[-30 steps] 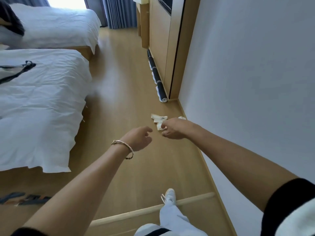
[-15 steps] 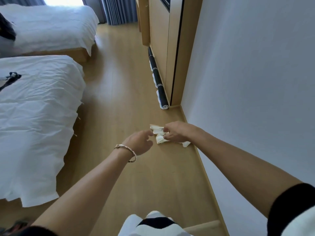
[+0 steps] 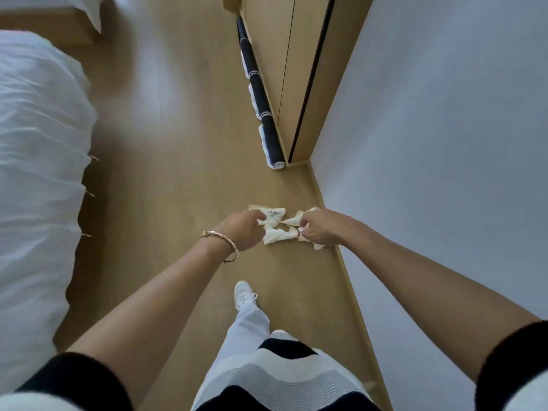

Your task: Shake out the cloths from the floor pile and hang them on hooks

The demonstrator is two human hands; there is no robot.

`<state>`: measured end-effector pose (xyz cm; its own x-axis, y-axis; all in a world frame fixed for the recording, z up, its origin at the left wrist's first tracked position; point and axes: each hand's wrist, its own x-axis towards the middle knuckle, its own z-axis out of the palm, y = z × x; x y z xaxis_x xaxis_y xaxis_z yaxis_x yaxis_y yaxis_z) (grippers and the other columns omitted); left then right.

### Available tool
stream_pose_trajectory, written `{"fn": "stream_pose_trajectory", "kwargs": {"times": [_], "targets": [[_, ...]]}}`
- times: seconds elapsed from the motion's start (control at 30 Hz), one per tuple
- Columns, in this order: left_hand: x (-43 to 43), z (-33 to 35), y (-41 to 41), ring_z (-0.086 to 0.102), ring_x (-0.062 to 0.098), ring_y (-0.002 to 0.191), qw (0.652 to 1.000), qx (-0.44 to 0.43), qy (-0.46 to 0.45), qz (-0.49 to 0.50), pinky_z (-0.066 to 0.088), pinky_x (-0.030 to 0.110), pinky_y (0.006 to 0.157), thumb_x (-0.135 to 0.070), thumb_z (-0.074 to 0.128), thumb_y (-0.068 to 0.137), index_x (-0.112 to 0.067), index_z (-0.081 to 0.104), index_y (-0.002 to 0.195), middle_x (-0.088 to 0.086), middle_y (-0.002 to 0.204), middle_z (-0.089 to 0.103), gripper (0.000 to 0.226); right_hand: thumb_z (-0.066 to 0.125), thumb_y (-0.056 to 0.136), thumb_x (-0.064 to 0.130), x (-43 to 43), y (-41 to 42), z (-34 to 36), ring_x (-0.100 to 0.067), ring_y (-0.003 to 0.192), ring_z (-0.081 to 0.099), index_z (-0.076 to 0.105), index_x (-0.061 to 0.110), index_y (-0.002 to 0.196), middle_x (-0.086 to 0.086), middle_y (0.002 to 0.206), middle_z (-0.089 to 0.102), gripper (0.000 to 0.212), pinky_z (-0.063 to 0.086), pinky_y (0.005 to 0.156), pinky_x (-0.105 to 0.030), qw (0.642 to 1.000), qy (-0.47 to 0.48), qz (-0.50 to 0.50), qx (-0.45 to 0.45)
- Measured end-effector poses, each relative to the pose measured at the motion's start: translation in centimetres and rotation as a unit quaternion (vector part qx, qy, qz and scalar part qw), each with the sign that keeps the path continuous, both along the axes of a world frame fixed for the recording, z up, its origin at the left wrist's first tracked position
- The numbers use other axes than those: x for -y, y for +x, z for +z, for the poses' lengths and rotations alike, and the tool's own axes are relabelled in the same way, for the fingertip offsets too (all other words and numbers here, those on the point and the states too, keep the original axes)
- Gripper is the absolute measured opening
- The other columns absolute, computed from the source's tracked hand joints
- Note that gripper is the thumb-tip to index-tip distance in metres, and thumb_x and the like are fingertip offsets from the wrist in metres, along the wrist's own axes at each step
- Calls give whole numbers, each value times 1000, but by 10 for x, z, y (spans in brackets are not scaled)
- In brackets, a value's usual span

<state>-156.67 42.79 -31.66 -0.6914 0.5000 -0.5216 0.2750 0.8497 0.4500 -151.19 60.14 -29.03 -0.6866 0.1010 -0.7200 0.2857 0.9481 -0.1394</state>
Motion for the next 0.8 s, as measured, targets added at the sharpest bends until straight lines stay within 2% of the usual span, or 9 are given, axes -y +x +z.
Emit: {"fn": "stream_pose_trajectory", "kwargs": {"times": [0.17, 0.37, 0.53, 0.63, 0.8], "targets": [[-11, -57, -62, 54, 24, 116, 997, 58, -34, -24, 40, 28, 93, -21, 43, 94, -20, 49, 132, 4, 126, 58, 38, 33, 97, 16, -18, -51, -67, -24, 125, 45, 42, 18, 140, -9, 144, 39, 44, 37, 94, -31, 996, -11, -36, 75], [-34, -129, -99, 53, 23, 117, 989, 116, -80, -50, 41, 30, 94, -22, 42, 93, -21, 45, 134, 4, 129, 57, 41, 39, 96, 17, -39, -89, -137, -27, 119, 52, 43, 16, 139, -10, 137, 50, 43, 45, 98, -38, 990, -40, -46, 130], [-53, -190, -116, 52, 22, 119, 987, 112, -97, -68, 43, 32, 95, -20, 39, 93, -25, 42, 137, 0, 135, 51, 44, 38, 98, 21, -64, -127, -212, -23, 121, 51, 42, 21, 140, -4, 141, 48, 43, 43, 96, -32, 982, -86, -72, 154], [-67, -242, -126, 53, 21, 117, 983, 109, -125, -77, 45, 33, 92, -20, 37, 94, -28, 39, 138, -1, 133, 51, 45, 37, 98, 20, -79, -145, -271, -23, 121, 51, 45, 20, 138, -4, 140, 49, 41, 43, 99, -34, 977, -103, -90, 161], [-99, -336, -139, 55, 23, 112, 981, 122, -139, -56, 48, 36, 91, -19, 36, 94, -26, 38, 139, 1, 129, 52, 45, 39, 98, 20, -104, -152, -367, -22, 118, 53, 48, 20, 135, -4, 137, 52, 39, 44, 96, -32, 972, -112, -96, 184]]}}
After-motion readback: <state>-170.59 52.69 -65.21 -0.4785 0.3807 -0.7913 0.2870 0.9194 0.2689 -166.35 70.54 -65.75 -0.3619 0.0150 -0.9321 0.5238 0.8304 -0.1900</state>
